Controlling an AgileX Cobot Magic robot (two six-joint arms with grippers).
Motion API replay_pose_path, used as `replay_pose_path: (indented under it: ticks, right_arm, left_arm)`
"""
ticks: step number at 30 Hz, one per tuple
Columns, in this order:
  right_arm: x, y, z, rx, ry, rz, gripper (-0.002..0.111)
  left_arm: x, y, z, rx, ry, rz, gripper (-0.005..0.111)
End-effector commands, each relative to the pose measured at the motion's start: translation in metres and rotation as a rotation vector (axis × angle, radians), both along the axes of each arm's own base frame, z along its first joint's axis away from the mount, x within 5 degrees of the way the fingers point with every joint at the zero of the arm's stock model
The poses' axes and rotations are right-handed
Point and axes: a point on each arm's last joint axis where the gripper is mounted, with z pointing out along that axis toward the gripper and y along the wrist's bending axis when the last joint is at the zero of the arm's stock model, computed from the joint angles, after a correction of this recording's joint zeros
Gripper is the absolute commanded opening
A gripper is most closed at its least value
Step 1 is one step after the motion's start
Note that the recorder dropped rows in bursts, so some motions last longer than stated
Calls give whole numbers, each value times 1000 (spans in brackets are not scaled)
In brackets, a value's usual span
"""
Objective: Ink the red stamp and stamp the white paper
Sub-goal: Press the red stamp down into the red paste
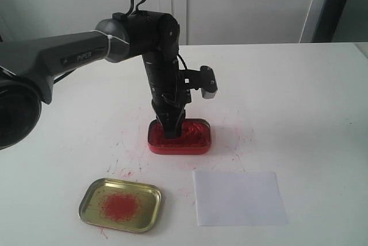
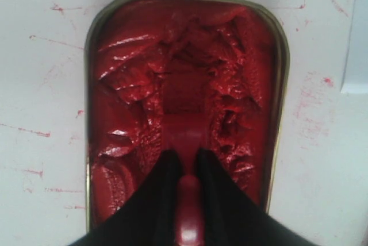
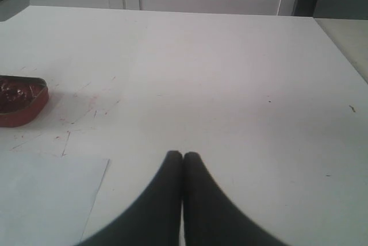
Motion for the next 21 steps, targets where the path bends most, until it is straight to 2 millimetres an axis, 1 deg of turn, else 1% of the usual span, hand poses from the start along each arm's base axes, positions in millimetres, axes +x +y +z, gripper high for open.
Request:
replay_pose_path:
  ticks: [1, 14, 16, 21]
  right_arm:
    - [0, 0, 0, -1, -14, 0, 0]
    - [0, 0, 0, -1, -14, 0, 0]
    - [0, 0, 0, -1, -14, 0, 0]
    - [0, 0, 0, -1, -14, 0, 0]
  left_arm:
    - [0, 1, -36, 45, 67, -1, 0]
    - [1, 2, -36, 62, 54, -6, 0]
    - [1, 3, -33, 70, 46, -9, 0]
    - [1, 3, -18, 53, 18, -11, 0]
